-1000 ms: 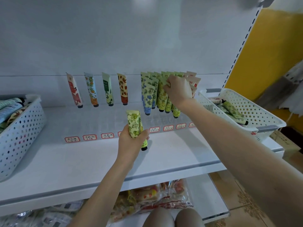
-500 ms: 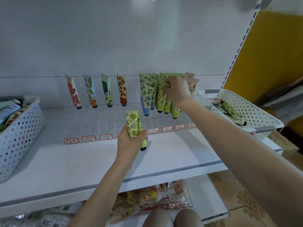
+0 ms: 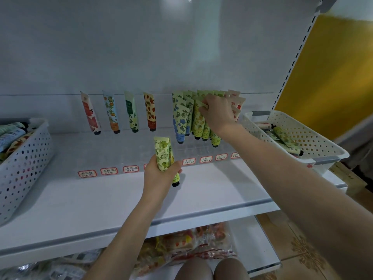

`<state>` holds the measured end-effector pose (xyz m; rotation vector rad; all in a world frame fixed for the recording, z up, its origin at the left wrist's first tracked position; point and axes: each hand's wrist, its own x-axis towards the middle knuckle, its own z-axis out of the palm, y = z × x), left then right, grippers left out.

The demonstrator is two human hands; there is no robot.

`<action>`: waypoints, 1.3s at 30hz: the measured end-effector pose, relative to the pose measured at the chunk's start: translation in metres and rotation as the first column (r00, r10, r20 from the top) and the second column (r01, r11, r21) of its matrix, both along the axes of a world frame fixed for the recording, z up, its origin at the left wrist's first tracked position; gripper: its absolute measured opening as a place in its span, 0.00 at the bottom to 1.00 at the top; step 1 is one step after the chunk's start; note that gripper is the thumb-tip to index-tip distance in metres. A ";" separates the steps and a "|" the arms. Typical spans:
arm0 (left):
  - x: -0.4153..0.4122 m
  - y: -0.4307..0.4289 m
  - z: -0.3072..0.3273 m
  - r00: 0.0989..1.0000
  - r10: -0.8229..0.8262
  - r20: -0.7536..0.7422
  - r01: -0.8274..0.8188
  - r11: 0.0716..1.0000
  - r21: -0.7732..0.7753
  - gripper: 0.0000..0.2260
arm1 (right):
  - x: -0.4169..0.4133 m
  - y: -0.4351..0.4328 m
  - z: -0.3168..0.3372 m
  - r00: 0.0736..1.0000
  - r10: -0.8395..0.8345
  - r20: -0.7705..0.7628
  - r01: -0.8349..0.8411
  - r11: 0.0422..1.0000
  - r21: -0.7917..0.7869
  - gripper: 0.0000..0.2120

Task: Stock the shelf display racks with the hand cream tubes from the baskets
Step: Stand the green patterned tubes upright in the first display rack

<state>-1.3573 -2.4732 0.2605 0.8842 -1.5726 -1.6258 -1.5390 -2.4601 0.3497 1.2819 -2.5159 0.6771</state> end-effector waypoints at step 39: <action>0.003 -0.001 0.001 1.000 0.012 0.011 -0.012 1.000 0.025 0.07 | 0.000 -0.005 0.006 0.998 0.006 0.058 -0.015 0.987 0.162 0.20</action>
